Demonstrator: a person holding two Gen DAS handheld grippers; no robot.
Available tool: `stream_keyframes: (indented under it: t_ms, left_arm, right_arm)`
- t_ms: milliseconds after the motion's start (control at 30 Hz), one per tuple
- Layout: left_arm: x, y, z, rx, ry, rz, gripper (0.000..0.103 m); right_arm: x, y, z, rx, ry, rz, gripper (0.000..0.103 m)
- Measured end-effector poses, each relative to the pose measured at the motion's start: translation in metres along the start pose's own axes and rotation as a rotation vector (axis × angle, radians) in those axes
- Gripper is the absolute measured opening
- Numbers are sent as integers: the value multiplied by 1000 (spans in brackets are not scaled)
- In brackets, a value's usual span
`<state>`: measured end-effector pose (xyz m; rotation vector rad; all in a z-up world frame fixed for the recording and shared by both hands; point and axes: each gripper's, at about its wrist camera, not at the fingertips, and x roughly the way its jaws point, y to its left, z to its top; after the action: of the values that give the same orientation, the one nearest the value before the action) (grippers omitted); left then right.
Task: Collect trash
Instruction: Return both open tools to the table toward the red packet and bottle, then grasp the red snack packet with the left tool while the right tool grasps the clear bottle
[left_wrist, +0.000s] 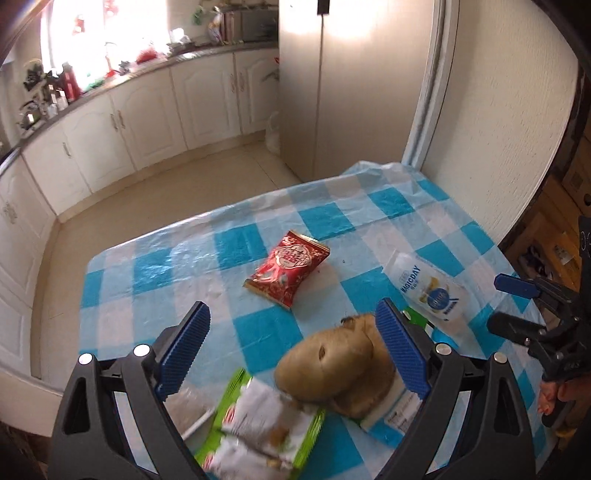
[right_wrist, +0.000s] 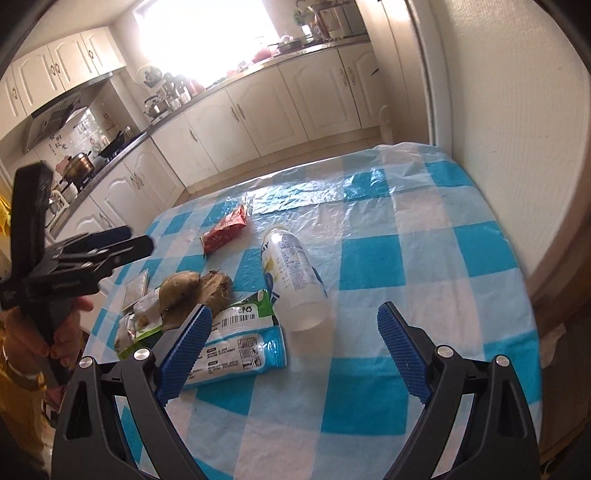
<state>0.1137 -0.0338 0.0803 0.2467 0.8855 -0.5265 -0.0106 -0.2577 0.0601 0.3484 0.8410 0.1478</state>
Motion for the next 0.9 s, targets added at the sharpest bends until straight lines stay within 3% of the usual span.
stream_keyframes:
  t_ms: [167, 333, 700, 833, 900]
  left_arm:
    - [42, -2, 18, 70, 72, -47, 91]
    - [72, -4, 29, 128, 122, -43, 91]
    - [105, 10, 38, 94, 170, -100, 91]
    - [112, 10, 34, 90, 183, -93, 72]
    - [111, 13, 34, 74, 170, -92, 69]
  right_arm:
    - [22, 4, 7, -30, 34, 10, 90]
    - [40, 6, 13, -63, 58, 12, 90]
    - [60, 10, 22, -125, 56, -5, 90]
    - [67, 8, 26, -131, 60, -10, 90]
    - [70, 9, 25, -141, 61, -13, 90]
